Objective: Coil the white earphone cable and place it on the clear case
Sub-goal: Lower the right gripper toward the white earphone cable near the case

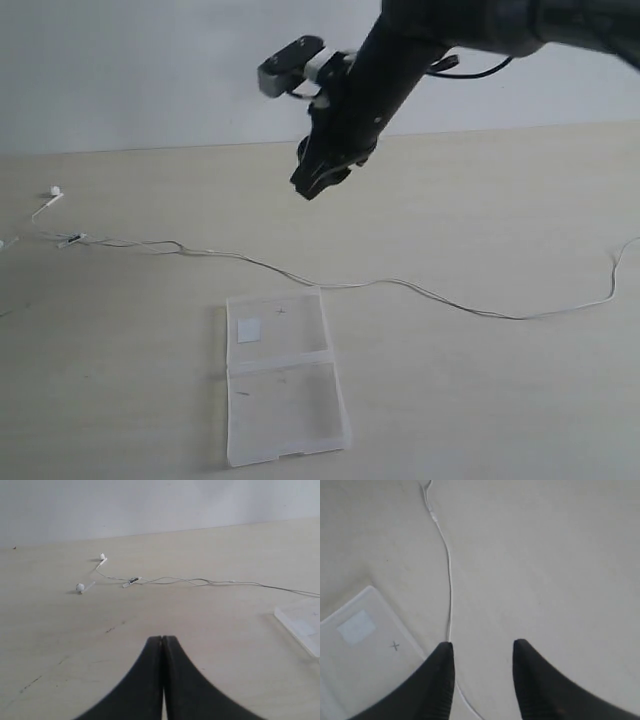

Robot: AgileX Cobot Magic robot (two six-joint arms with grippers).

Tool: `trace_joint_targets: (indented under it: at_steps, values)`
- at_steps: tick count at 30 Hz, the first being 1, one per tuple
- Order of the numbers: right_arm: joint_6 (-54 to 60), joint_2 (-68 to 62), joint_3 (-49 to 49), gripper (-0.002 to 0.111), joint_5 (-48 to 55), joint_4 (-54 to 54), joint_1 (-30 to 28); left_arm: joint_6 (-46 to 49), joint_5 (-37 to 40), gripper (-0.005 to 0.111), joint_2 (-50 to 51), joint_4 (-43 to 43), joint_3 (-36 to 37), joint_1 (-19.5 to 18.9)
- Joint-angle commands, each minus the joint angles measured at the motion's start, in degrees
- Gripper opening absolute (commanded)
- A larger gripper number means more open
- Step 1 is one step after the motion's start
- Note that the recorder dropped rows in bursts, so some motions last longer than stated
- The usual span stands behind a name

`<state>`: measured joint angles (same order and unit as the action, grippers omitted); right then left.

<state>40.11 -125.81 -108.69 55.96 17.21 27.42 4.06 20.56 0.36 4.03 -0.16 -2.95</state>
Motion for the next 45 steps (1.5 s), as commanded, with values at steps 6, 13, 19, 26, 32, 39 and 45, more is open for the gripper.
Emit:
trace_joint_targets:
  at_steps: [6, 13, 19, 26, 32, 39, 45]
  values:
    - [-9.7, -9.4, -7.2, 0.041, 0.9, -8.9, 5.3, 0.1, -0.3, 0.000, -0.4, 0.3, 0.2, -0.1]
    - [-14.7, -10.9, -7.2, 0.041, 6.1, -18.3, 5.3, 0.0, -0.3, 0.000, -0.4, 0.2, 0.2, -0.1]
    - [-16.2, -10.0, -7.2, 0.041, 8.7, -19.0, 5.3, 0.0, -0.3, 0.000, -0.4, 0.2, 0.2, -0.1]
    - [-16.5, -9.6, -7.2, 0.041, 5.1, -8.2, 5.3, 0.0, -0.3, 0.000, -0.4, 0.2, 0.2, -0.1]
    - [-13.5, -9.6, -7.2, 0.041, 7.0, -9.1, 5.3, 0.0, -0.3, 0.000, -0.4, 0.2, 0.2, -0.1]
    - [-15.2, -9.6, -7.2, 0.041, 11.0, -13.9, 5.3, 0.0, -0.3, 0.000, -0.4, 0.2, 0.2, -0.1]
    - [-15.7, -9.7, -7.1, 0.041, 14.0, -24.5, 5.0, 0.0, -0.3, 0.000, -0.4, 0.2, 0.2, -0.1]
